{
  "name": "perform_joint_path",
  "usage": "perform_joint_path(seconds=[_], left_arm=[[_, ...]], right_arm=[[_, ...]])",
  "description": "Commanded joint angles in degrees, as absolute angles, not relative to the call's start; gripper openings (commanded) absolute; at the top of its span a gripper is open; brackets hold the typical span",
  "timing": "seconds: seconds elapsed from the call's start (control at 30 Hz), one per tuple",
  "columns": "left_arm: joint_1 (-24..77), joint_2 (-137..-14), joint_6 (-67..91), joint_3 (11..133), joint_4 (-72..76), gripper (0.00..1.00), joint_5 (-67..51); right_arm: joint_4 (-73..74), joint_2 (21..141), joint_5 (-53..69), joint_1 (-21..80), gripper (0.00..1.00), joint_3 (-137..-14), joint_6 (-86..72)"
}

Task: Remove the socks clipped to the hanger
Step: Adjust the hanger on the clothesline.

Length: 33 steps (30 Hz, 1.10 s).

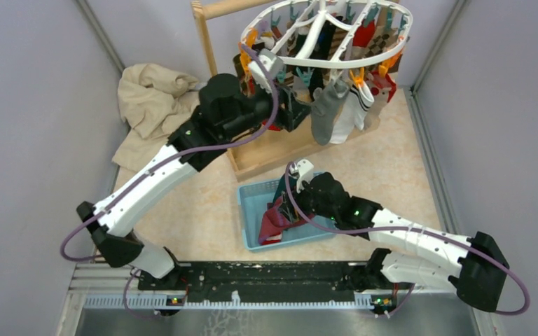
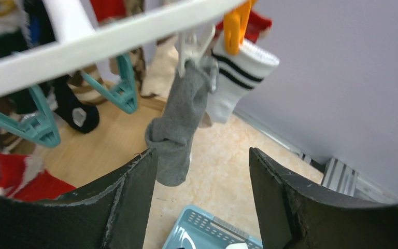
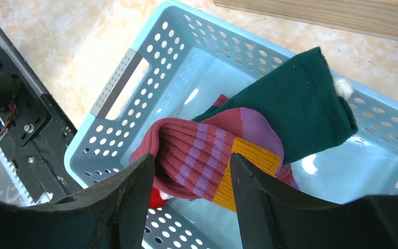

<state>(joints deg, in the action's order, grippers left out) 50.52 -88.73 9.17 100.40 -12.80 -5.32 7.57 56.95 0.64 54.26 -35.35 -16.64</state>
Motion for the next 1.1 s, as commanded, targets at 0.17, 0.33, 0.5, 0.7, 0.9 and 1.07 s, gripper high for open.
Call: perform_joint_path(seconds=[0.17,0.33,0.5,0.7,0.9,1.07], left_arm=[[50.36,-80.96,7.01,98.37,-10.6,0.69,13.83],[47.48,-85.23,6.4,100.44,-11.05,0.67,16.8],[45.06,-86.62,4.69,97.35,-6.26,0.66,19.11],[42.34,-86.67,3.64,94.15,-2.37,0.65,19.09],[41.66,-86.89,2.66,94.18,-0.94,0.64,19.88],[41.22,-85.57,2.21,92.11,1.97,0.64,19.52]], right_arm=[[6.64,54.2,-1.62,54.49,0.56,-37.6,-17.95],[6.81,55.04,-1.32,54.49,0.56,-38.38,-17.91],[7.33,54.97,-0.87,54.49,0.56,-39.0,-17.82],[8.44,53.94,-0.78,54.49,0.56,-39.38,-17.75],[9.1,53.71,-0.27,54.49,0.56,-39.54,-17.2],[9.31,53.81,-0.26,54.54,0.56,-39.73,-16.67]])
